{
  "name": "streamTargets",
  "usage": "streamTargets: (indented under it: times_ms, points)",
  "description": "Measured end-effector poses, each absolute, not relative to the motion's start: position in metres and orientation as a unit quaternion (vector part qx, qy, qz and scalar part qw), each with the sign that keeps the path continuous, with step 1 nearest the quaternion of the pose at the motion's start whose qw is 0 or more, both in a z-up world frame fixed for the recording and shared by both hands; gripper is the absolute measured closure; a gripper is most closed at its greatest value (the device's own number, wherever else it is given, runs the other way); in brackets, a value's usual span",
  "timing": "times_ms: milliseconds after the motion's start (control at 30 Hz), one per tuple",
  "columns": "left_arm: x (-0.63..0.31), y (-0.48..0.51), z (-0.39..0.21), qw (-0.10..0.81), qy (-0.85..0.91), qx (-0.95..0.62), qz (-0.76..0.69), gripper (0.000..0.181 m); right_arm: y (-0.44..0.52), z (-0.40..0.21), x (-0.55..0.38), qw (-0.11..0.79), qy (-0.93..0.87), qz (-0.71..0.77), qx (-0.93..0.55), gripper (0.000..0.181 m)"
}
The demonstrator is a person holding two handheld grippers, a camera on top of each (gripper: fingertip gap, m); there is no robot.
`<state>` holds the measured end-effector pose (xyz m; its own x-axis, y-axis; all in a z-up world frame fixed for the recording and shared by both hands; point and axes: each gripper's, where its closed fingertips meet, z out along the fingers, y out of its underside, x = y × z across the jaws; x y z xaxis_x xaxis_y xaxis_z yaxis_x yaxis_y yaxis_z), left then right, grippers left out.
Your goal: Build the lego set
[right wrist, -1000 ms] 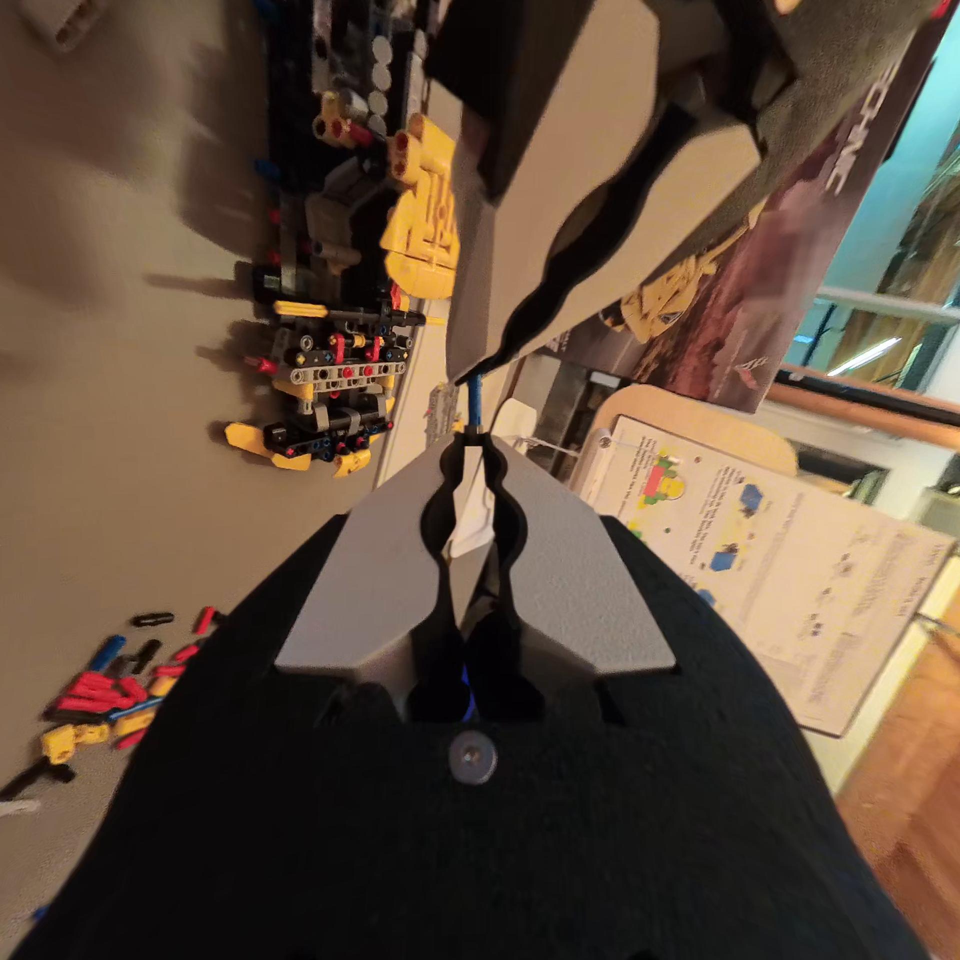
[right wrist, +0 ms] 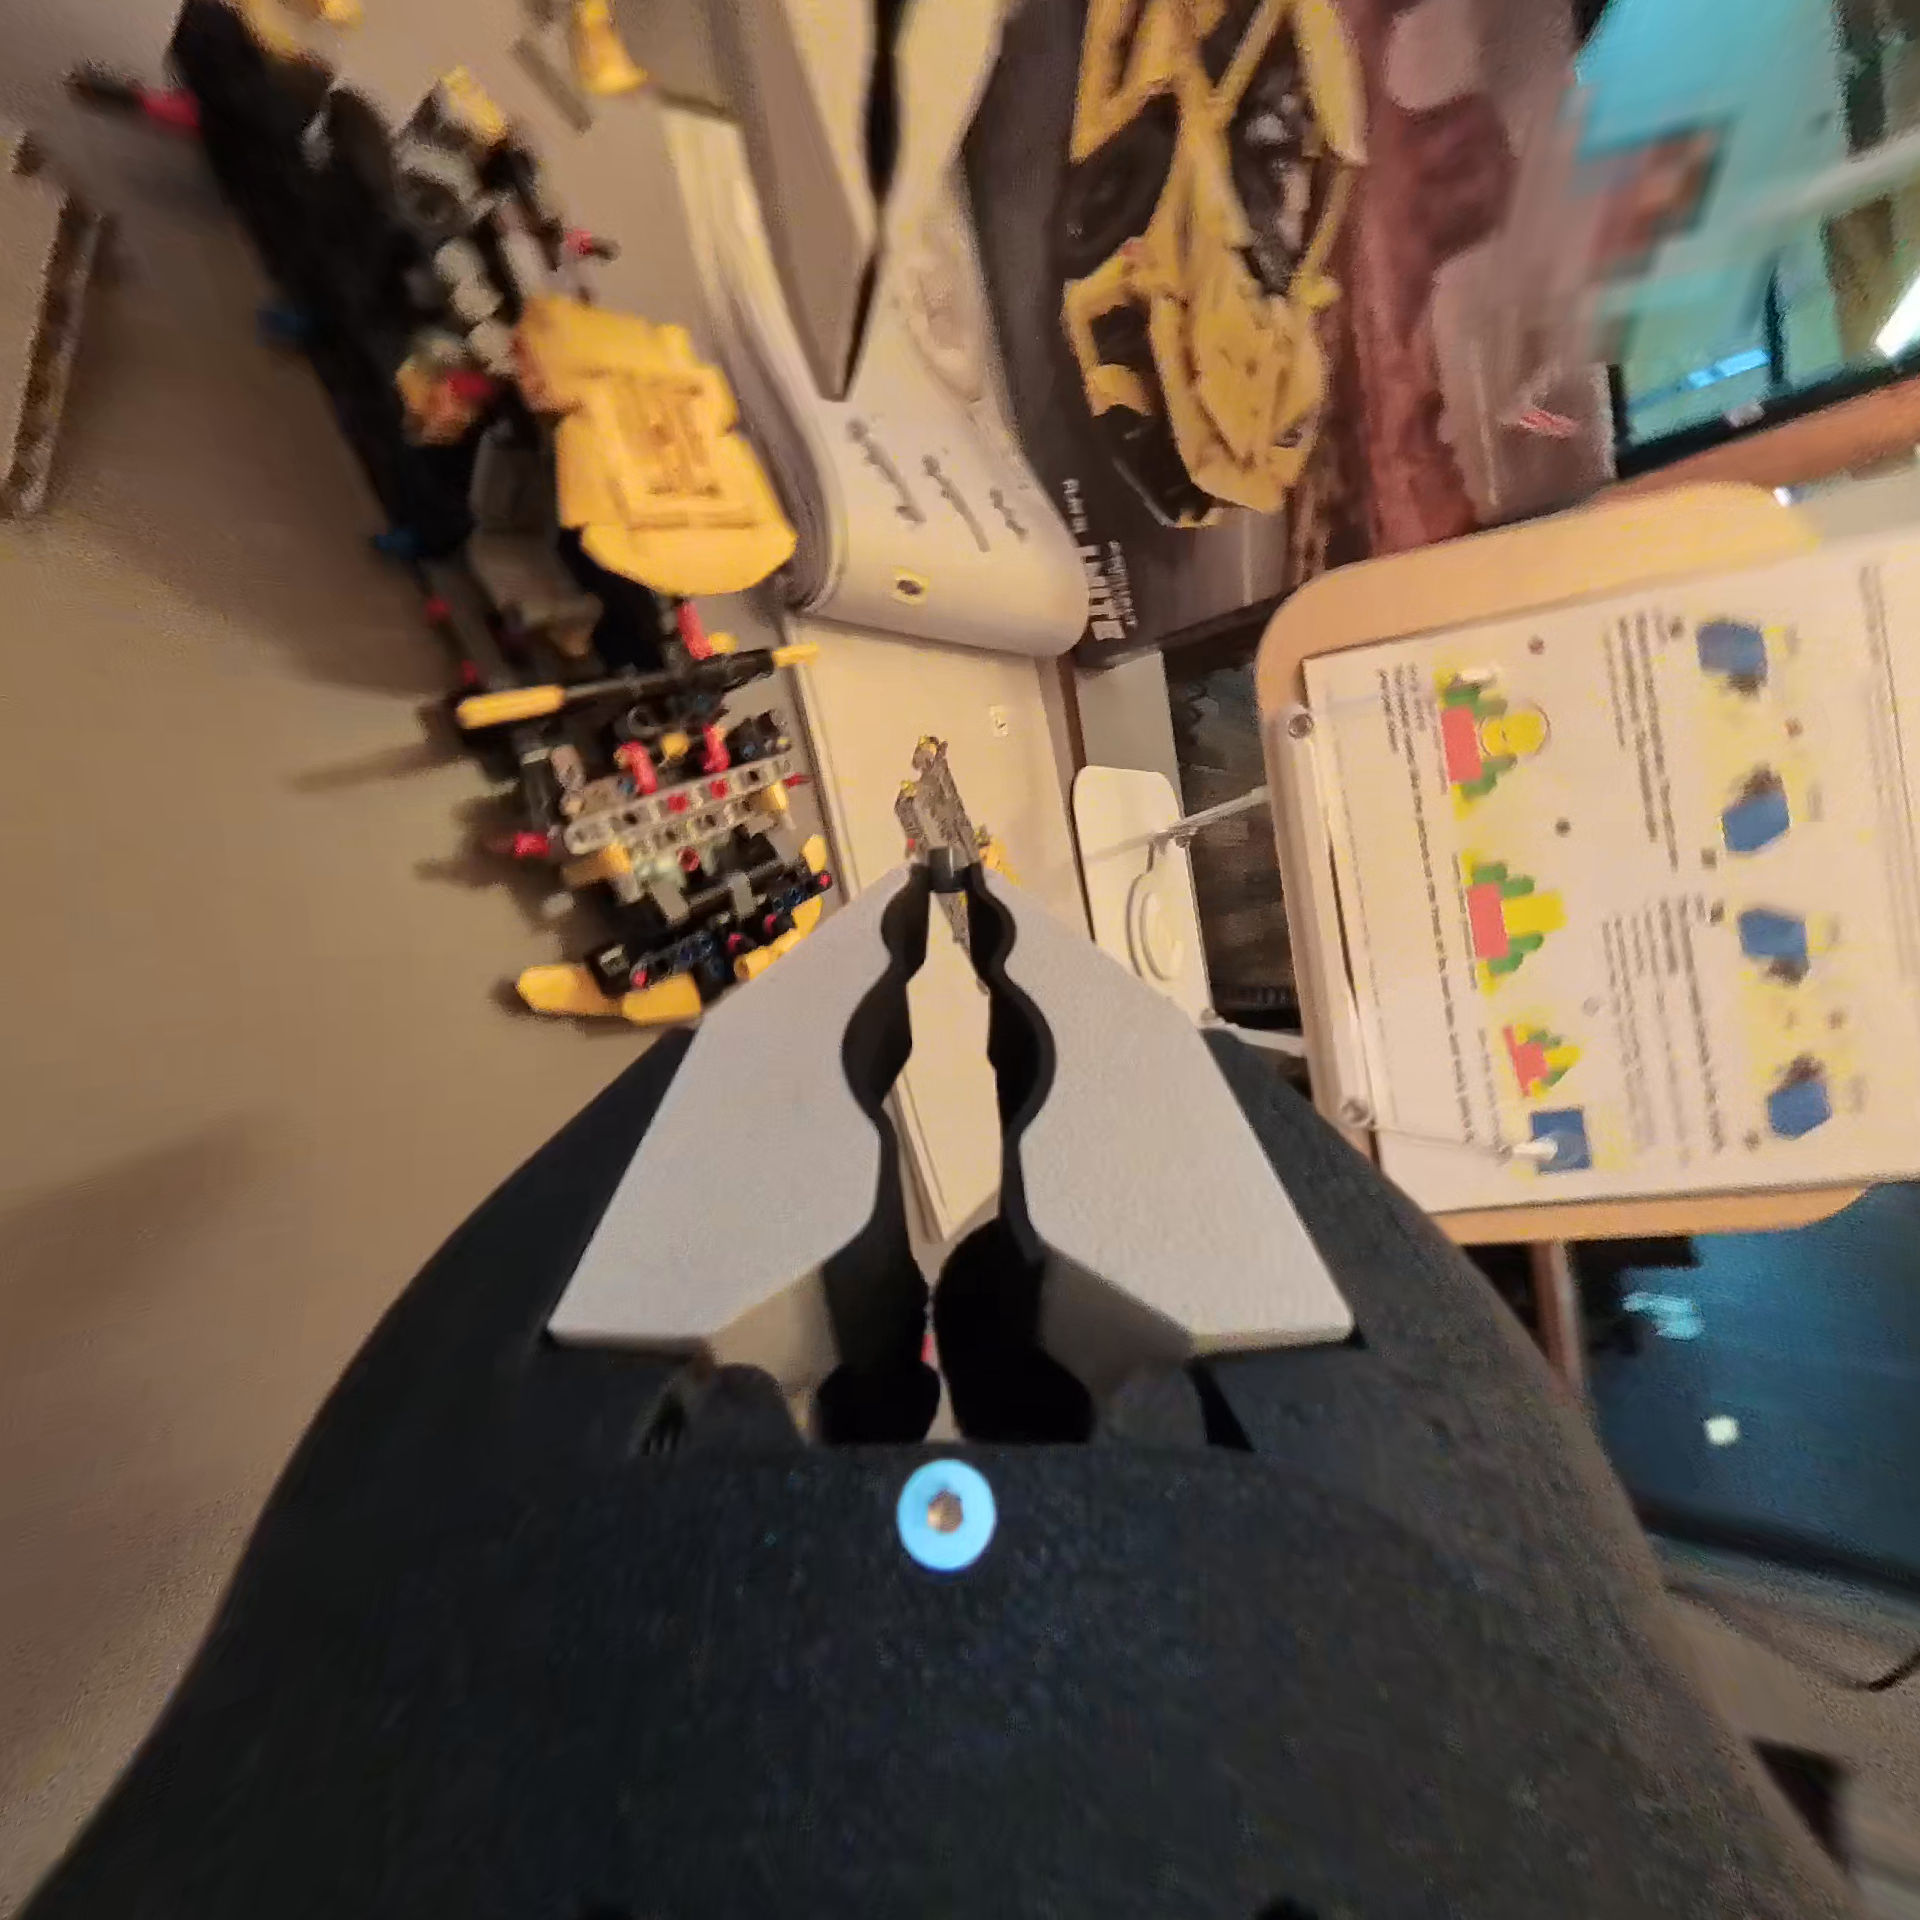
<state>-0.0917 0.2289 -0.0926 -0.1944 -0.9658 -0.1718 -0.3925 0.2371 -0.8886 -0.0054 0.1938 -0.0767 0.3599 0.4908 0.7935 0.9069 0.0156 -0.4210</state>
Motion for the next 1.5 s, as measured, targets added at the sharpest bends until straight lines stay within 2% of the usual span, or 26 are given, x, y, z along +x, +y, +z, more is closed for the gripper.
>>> streamTargets:
  times_ms: [167, 433, 667, 933, 1033, 1100, 1233, 1400, 1500]
  points:
    - [-0.099, 0.245, -0.083, 0.413, 0.651, -0.516, -0.373, 0.181, 0.2, -0.079, -0.005, 0.557, -0.406, -0.12, -0.714, 0.175]
    - [-0.098, 0.248, -0.083, 0.419, 0.643, -0.523, -0.37, 0.181, 0.187, -0.08, -0.008, 0.563, -0.367, -0.06, -0.738, 0.175]
    - [-0.095, 0.246, -0.091, 0.413, 0.653, -0.527, -0.353, 0.181, 0.148, -0.17, -0.013, 0.388, -0.382, 0.066, -0.836, 0.175]
    - [-0.097, 0.248, -0.1, 0.401, 0.661, -0.535, -0.34, 0.181, 0.141, -0.211, -0.007, 0.312, -0.399, 0.047, -0.861, 0.175]
    - [-0.099, 0.25, -0.104, 0.397, 0.664, -0.541, -0.33, 0.181, 0.143, -0.211, -0.007, 0.322, -0.397, 0.043, -0.858, 0.174]
    - [-0.099, 0.252, -0.106, 0.394, 0.67, -0.542, -0.319, 0.181, 0.144, -0.207, -0.006, 0.332, -0.387, 0.039, -0.86, 0.163]
    - [-0.099, 0.256, -0.104, 0.404, 0.675, -0.541, -0.297, 0.181, 0.142, -0.185, -0.004, 0.371, -0.327, 0.063, -0.867, 0.16]
    - [-0.1, 0.27, -0.092, 0.429, 0.649, -0.564, -0.278, 0.179, 0.153, -0.145, -0.003, 0.505, -0.17, 0.126, -0.837, 0.158]
    - [-0.102, 0.286, -0.081, 0.443, 0.608, -0.596, -0.281, 0.173, 0.165, -0.136, 0.012, 0.576, -0.095, 0.108, -0.805, 0.159]
